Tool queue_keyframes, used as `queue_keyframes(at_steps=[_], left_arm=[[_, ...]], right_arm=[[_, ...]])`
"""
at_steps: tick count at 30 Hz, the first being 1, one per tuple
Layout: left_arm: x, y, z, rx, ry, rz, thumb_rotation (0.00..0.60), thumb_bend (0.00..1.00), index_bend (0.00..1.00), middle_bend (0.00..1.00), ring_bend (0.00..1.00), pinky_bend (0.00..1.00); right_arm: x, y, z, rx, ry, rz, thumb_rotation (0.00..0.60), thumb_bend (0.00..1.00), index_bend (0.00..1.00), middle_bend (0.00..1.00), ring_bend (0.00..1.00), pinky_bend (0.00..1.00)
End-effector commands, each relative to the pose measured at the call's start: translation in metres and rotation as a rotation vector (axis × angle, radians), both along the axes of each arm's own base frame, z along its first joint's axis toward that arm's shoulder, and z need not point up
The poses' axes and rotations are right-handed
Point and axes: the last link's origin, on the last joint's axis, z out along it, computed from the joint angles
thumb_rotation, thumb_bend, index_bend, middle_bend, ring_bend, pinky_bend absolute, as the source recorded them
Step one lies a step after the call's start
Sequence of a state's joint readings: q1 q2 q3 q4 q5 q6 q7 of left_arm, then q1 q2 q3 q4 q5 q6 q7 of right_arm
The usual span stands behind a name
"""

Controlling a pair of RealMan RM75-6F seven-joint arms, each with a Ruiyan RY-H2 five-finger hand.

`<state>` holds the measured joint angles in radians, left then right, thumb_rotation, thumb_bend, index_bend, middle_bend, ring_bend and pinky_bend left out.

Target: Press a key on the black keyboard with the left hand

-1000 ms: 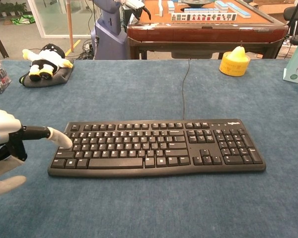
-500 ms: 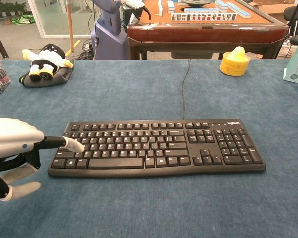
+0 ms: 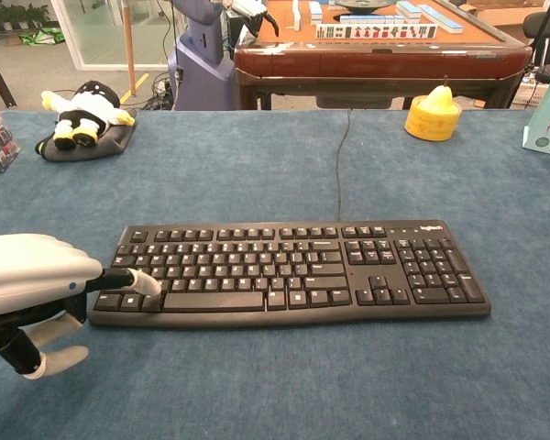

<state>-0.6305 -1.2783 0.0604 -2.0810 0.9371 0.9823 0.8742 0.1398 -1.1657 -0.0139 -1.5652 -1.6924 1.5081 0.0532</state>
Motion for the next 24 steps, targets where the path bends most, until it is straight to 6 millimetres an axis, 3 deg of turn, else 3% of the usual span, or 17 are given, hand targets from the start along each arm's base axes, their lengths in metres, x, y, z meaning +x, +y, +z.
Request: queue_keyframes(at_steps=[1,24], left_arm=[[-0.003,-0.002,0.002,0.004,0.011,0.007,0.6,0.4,0.1,0.85,0.8,0.93],[-0.016,-0.006,0.007,0.013,0.035,0.017,0.6,0.4,0.1,0.85,0.8,0.93]], right_arm=[[0.0,0.0,0.0,0.002,0.001,0.001,0.6,0.03,0.41,0.34,0.28,0.57],[0.0,0.0,-0.003,0.005,0.007,-0.001,0.6,0.03,0.41,0.34,0.28,0.57]])
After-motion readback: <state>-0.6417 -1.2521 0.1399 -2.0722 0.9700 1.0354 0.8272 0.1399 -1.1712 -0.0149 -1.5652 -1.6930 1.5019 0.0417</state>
